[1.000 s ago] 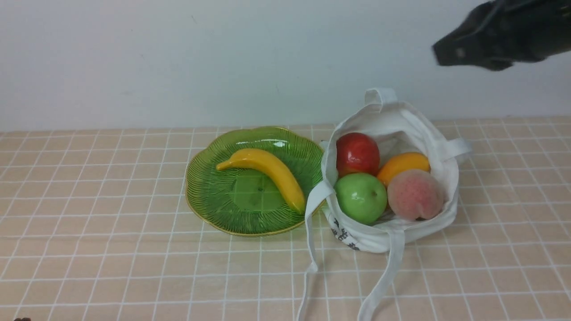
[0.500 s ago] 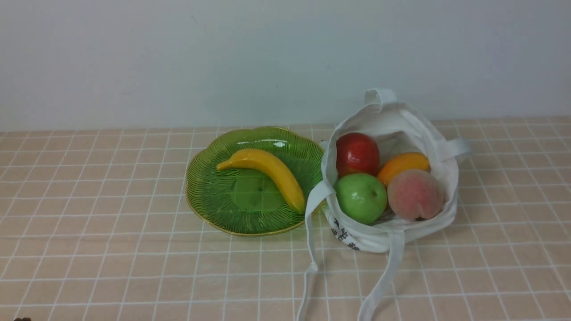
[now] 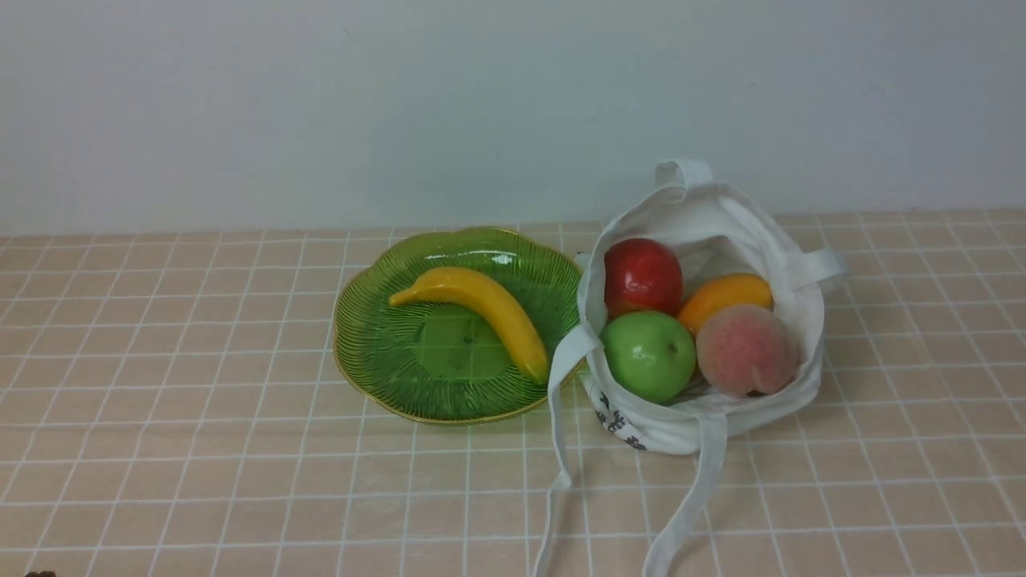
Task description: Take the fruit out of the bag on the brown coffee tablecloth and place them on the plate.
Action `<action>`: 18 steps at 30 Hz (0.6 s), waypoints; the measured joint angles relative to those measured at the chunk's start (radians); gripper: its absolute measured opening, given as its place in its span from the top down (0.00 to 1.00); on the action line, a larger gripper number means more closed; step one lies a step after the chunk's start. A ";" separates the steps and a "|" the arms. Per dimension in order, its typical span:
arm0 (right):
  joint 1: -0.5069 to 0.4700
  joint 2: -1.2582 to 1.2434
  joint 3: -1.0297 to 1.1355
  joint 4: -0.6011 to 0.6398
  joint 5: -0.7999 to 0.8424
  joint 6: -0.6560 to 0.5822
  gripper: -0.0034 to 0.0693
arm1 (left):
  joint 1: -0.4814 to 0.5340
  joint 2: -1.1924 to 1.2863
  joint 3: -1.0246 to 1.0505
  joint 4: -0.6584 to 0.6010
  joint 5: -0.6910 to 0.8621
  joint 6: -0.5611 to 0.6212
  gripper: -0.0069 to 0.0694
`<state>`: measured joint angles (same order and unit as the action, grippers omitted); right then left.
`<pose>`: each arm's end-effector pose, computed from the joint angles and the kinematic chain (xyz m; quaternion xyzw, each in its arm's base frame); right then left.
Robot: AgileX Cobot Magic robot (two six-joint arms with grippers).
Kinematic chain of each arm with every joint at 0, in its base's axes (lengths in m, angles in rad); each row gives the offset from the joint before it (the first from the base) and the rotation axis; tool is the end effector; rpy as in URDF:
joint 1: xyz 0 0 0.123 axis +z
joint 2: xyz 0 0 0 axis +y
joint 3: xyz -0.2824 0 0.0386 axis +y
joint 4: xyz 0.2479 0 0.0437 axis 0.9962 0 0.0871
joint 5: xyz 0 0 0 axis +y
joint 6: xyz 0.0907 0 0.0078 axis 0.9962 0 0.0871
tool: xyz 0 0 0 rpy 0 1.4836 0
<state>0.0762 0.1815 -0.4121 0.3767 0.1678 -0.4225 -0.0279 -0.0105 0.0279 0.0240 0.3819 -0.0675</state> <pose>0.0497 0.0094 0.3256 -0.0644 0.6447 0.0296 0.7612 0.0524 -0.0006 0.1699 -0.0096 0.8083 -0.0179 0.5884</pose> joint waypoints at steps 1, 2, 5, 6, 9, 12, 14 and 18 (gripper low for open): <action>0.000 -0.002 0.005 0.001 -0.022 0.000 0.97 | 0.000 0.000 0.000 0.000 0.000 0.000 0.92; 0.000 -0.006 0.037 0.003 -0.085 0.000 0.97 | 0.000 0.000 0.000 0.000 0.000 0.000 0.92; 0.000 -0.008 0.092 0.007 -0.144 0.000 0.97 | 0.000 0.000 0.000 0.000 0.000 0.000 0.92; 0.000 -0.008 0.107 0.007 -0.149 0.000 0.97 | 0.000 0.000 0.000 0.000 0.000 0.000 0.92; 0.000 -0.008 0.143 0.010 -0.147 0.000 0.97 | 0.000 0.000 0.000 0.000 0.000 0.000 0.92; 0.000 -0.008 0.173 0.014 -0.127 0.000 0.97 | 0.000 0.000 0.000 0.000 0.000 0.000 0.92; 0.000 -0.008 0.189 0.015 -0.111 0.000 0.97 | 0.000 0.000 0.000 0.000 0.000 0.000 0.92; 0.000 -0.008 0.220 0.015 -0.086 -0.001 0.97 | 0.000 0.000 0.000 0.000 0.000 0.000 0.92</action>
<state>0.0762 0.1739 -0.1925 0.3915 0.0816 -0.4232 -0.0279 -0.0105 0.0279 0.0240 0.3819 -0.0675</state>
